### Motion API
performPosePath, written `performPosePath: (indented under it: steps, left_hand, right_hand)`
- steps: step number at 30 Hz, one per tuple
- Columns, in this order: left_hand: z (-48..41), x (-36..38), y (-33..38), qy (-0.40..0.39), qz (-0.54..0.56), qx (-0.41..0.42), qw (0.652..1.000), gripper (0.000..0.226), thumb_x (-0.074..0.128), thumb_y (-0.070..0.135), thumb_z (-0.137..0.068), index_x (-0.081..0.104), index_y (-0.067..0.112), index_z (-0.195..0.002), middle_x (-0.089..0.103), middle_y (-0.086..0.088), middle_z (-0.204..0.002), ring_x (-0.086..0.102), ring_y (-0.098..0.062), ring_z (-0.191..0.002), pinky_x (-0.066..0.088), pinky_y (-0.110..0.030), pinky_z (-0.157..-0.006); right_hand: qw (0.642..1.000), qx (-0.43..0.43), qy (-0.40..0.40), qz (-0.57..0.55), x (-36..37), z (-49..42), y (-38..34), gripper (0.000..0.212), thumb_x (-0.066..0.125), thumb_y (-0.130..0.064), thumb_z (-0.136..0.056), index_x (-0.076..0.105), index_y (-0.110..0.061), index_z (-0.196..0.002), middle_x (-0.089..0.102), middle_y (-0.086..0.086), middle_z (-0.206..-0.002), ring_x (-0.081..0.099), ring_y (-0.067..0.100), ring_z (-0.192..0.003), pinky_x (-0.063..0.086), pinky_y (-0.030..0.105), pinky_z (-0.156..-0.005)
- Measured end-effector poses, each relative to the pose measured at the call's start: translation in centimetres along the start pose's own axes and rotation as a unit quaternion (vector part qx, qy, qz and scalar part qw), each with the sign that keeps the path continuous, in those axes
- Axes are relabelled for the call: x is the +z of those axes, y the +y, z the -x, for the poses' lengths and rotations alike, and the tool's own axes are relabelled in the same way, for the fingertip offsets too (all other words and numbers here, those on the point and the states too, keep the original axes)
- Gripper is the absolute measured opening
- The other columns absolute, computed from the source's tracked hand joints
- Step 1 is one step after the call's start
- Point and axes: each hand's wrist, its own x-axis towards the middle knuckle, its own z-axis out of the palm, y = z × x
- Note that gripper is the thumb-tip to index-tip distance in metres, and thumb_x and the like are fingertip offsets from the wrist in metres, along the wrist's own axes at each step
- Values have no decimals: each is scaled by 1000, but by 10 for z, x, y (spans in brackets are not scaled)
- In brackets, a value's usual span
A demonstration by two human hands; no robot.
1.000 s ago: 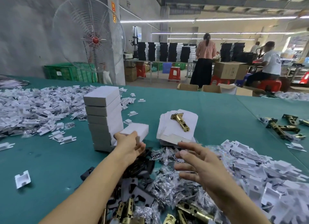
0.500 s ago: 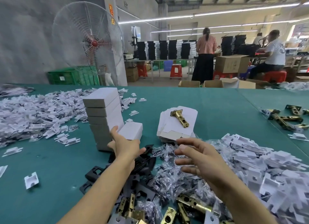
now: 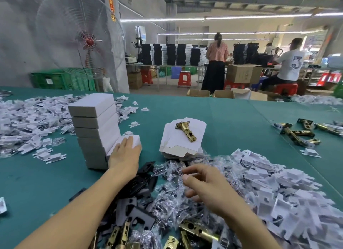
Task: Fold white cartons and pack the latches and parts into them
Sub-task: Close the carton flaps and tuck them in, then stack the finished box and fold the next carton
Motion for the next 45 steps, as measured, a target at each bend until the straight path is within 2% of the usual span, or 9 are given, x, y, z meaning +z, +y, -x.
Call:
performPosePath:
  steps: [6,9,15,20,24,28,32,38,45]
  left_hand:
    - [-1,-10,12,-36,-52,-15,998,43,48,14,-94,49,24,-136,21,-16,-156,24,-36,-142,26,-47,-114]
    - [-2,-18,25,38,10,-4,999,28,44,25,-100,56,23,-126,41,-10,-143,39,-30,-131,35,-46,-106]
    - [-7,-45,65,81,229,194,951,42,56,21,-88,56,26,-129,51,4,-140,44,-19,-130,41,-37,-105]
    - [-2,-52,82,29,174,263,948,54,60,38,-82,54,26,-134,55,3,-138,49,-21,-128,45,-38,-101]
    - [-5,-38,83,45,85,265,960,45,53,46,-94,52,22,-132,55,0,-131,52,-25,-121,51,-41,-88]
    - [-11,-33,86,97,80,272,954,37,36,44,-105,56,22,-126,60,1,-118,55,-25,-115,50,-39,-77]
    - [-9,-36,89,103,27,273,956,26,46,17,-101,56,20,-125,62,-1,-109,60,-27,-106,35,-33,-61]
    - [-2,-48,98,126,25,231,964,24,47,-7,-91,58,6,-109,69,-11,-103,66,-37,-93,37,-34,-62]
    - [-7,-47,95,150,84,176,969,30,51,-11,-86,51,6,-110,65,-12,-103,64,-35,-85,36,-36,-58]
  right_hand:
    - [999,-5,2,39,0,2,1,6,59,-31,-97,62,-33,-101,70,-5,-93,70,2,-75,60,36,-82]
    - [997,-15,11,71,1,3,-2,7,58,-30,-97,60,-37,-96,69,-6,-92,70,6,-77,60,39,-81]
    - [986,14,-20,166,-7,-7,-33,15,51,-16,-100,65,-18,-103,71,11,-82,73,29,-68,62,41,-58]
    - [947,-21,184,262,-26,-90,-39,35,41,-8,-92,70,-18,-108,69,17,-107,65,36,-94,55,40,-82]
    - [926,-11,130,354,-30,-149,-16,39,42,-10,-96,58,-20,-131,61,11,-132,55,35,-118,47,39,-95]
    - [901,-20,128,415,-24,-169,-4,33,50,-19,-94,65,-34,-119,66,8,-122,56,34,-112,47,35,-87]
    - [919,-40,198,338,-20,-172,-5,33,53,-8,-92,76,-26,-105,71,11,-110,60,30,-95,42,29,-73]
    - [936,-14,349,52,-35,-166,1,30,51,-15,-99,59,-30,-123,66,15,-107,59,36,-101,50,43,-88]
    - [946,22,323,-11,-39,-174,1,35,54,-19,-98,51,-22,-133,58,18,-123,61,35,-103,51,45,-91]
